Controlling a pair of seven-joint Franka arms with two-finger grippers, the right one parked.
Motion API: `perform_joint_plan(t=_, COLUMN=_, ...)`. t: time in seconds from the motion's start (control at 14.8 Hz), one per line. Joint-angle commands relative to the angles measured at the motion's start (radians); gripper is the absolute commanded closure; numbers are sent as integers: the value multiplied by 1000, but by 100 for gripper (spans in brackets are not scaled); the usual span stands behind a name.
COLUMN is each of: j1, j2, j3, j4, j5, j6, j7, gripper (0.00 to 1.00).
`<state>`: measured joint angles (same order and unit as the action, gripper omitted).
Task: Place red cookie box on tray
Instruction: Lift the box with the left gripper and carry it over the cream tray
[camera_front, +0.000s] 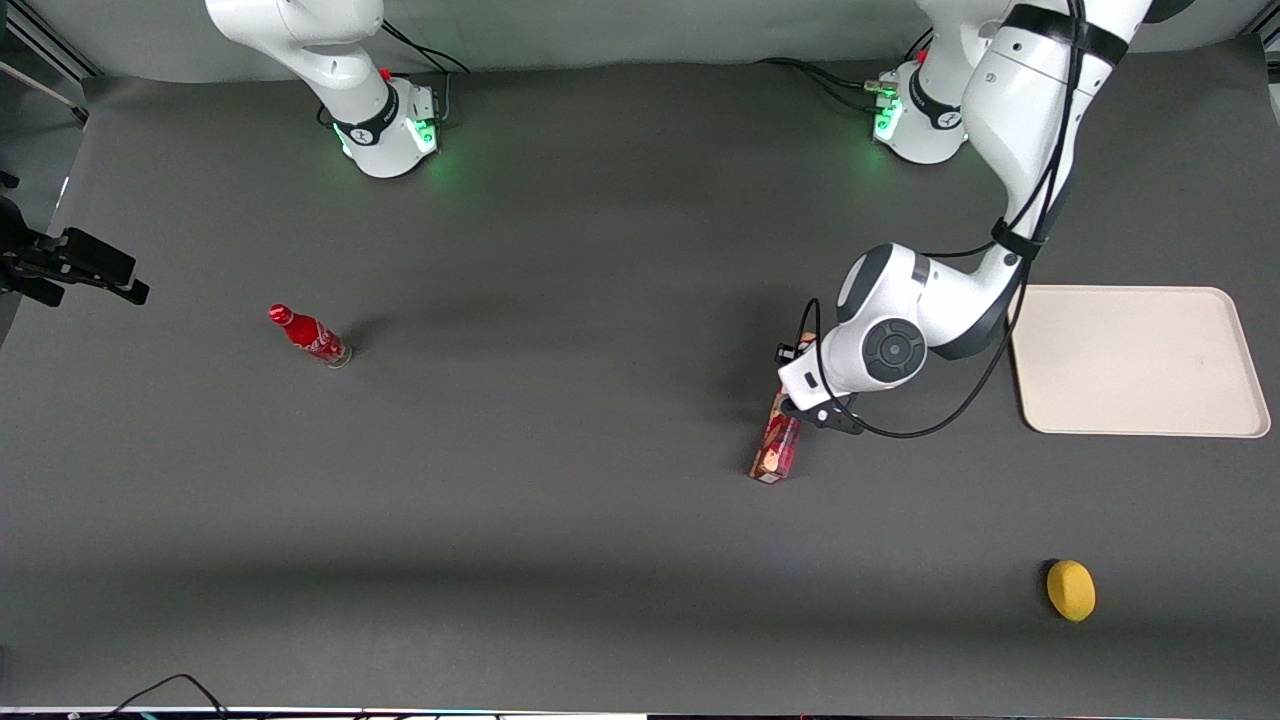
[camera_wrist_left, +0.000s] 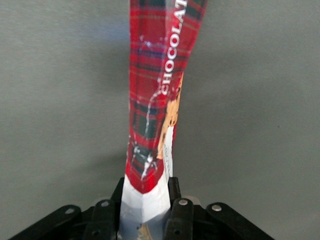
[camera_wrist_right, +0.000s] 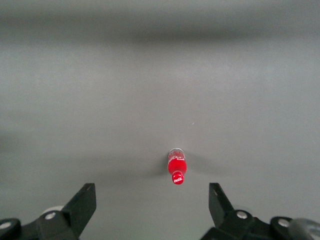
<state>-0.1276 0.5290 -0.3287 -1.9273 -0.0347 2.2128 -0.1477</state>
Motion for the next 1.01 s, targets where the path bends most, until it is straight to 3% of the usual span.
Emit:
perform_joint_plan(t=0.0, j1=23, j2=-98, j3=29, j4=42, j5=0, j6=-143, j7=-7, gripper=100)
perform_joint_plan(t=0.2, j1=25, j2=-184, j3=106, j4=192, j5=-31, j6=-394, j7=-9, gripper=100)
perform_joint_plan(t=0.54, j1=23, j2=-253, j3=362, j4=505, j5=-37, j6=-839, j7=13, gripper=100)
perform_joint_plan(t=0.74, j1=23, j2=-253, j3=573, j4=582, j5=-30, j6=-903, j7=98, gripper=100)
perform_joint_plan(t=0.95, j1=25, j2=-186, j3=810, j4=573, j5=14, j6=-833, j7=276, gripper=100)
